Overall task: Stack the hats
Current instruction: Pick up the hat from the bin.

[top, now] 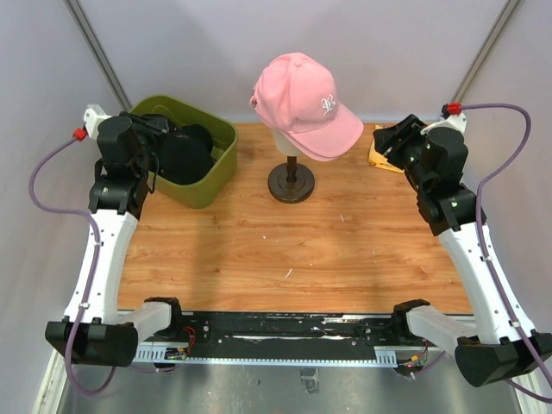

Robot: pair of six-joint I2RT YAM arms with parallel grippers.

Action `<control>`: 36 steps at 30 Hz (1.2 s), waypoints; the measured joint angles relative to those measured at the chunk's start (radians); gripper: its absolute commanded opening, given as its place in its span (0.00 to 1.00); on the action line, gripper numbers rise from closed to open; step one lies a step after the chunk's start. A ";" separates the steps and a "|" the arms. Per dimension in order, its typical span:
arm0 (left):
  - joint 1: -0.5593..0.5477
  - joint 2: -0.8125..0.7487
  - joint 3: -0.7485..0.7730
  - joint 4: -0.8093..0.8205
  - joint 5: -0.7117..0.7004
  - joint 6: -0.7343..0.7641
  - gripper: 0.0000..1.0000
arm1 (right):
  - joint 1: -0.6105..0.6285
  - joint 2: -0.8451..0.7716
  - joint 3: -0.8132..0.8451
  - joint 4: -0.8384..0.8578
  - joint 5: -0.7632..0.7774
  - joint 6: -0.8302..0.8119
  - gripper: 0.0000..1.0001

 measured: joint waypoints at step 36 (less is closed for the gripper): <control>0.095 -0.076 -0.253 0.005 0.064 -0.012 0.33 | 0.238 0.048 0.220 -0.114 0.146 -0.304 0.57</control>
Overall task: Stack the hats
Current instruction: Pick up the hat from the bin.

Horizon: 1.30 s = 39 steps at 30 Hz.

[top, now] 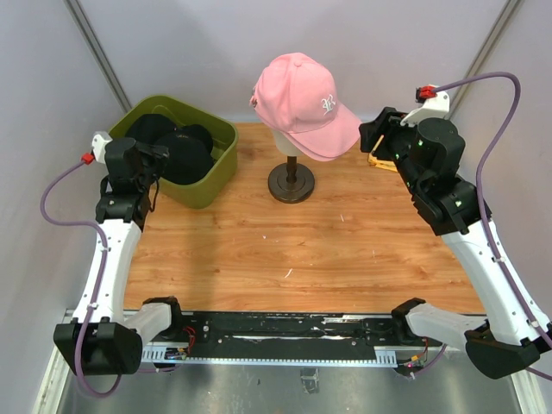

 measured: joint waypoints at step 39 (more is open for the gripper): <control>0.019 0.031 -0.049 -0.049 -0.047 0.008 0.37 | 0.000 0.035 0.016 -0.006 0.000 -0.013 0.58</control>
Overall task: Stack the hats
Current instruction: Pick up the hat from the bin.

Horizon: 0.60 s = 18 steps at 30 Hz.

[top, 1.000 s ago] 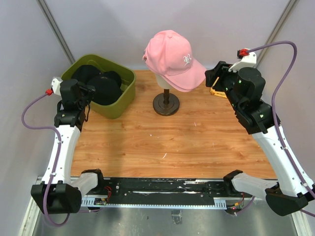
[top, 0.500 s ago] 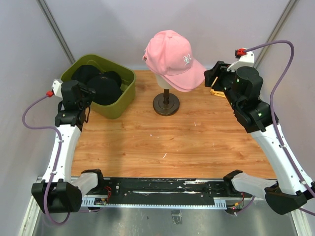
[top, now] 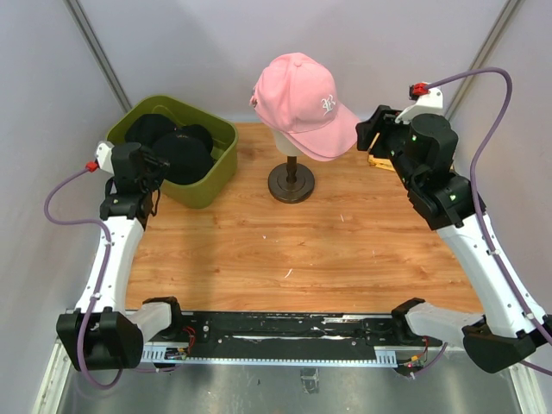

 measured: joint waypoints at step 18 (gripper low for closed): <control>0.005 0.004 -0.074 0.128 0.039 -0.004 0.06 | 0.000 0.007 0.000 0.000 0.000 0.000 0.58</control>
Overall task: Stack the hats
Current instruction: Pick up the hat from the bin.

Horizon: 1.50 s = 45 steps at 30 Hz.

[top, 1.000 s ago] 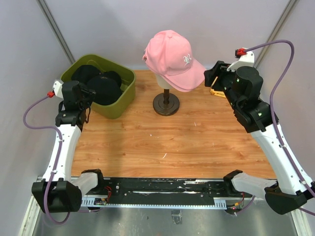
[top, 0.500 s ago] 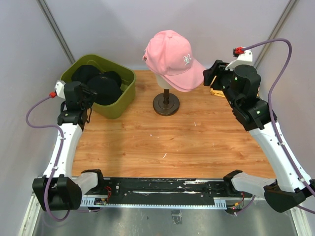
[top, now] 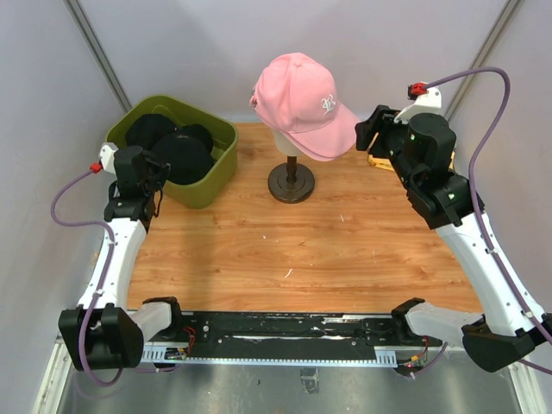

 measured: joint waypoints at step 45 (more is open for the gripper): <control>0.000 0.027 0.269 0.007 0.143 -0.280 0.01 | 0.123 0.072 0.138 0.014 0.047 -0.157 0.58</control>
